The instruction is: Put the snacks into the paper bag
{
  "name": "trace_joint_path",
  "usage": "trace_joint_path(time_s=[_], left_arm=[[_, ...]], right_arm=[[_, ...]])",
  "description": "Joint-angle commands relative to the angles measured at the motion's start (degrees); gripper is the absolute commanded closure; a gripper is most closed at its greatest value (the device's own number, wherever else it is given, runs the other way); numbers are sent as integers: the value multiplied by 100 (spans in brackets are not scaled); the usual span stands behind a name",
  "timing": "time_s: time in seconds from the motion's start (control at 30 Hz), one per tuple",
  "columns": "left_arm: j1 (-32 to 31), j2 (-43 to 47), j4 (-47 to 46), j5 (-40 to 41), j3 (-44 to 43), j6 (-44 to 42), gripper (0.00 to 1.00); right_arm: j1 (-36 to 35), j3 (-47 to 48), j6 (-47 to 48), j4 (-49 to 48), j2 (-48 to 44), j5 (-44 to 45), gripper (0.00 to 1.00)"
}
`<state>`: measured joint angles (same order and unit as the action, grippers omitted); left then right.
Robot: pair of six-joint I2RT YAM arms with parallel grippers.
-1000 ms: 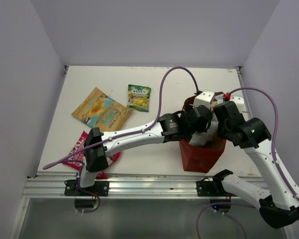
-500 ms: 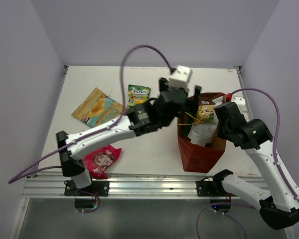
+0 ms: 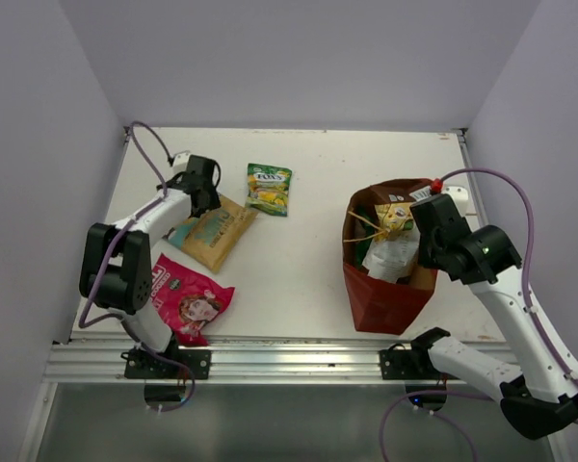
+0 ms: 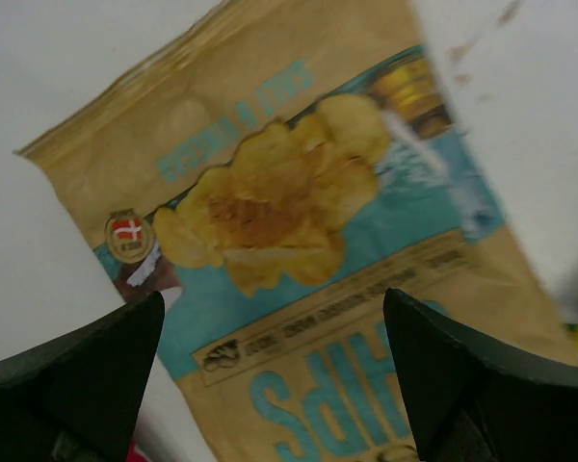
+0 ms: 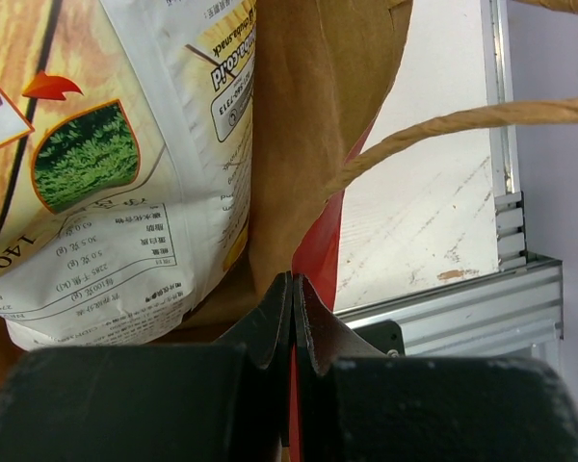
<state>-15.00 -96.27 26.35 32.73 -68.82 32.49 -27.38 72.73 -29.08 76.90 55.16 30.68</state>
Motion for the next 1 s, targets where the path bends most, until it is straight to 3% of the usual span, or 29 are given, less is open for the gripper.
trace_joint_path(time_s=[0.0,0.17,0.33,0.5,0.63,0.67,0.73,0.97], left_arm=[[489,83,-543,-575,290,82,0],[542,-559,-455,-803,219,-76,0],[542,-770,-1034,-1154,852,-120,0],[551,-1139,-948,-1120,1098,47,0],[551,-1262,-895,-1041,1125,-6,56],[551,-1306,-860,-1041,1090,3,80],[543,-1438,-737,-971,1020,12,100],[542,-1019,-911,-935,1107,-216,100]], right_arm=[[-13,162,104,0,39,-97,100],[-13,224,122,-61,74,-176,100],[-13,277,166,-140,65,-290,100],[-13,373,219,-140,48,-281,100],[-13,365,245,-167,4,-308,100],[-13,374,254,-167,-5,-317,100],[-5,374,254,-193,-5,-334,100],[-13,338,245,-185,-66,-326,100]])
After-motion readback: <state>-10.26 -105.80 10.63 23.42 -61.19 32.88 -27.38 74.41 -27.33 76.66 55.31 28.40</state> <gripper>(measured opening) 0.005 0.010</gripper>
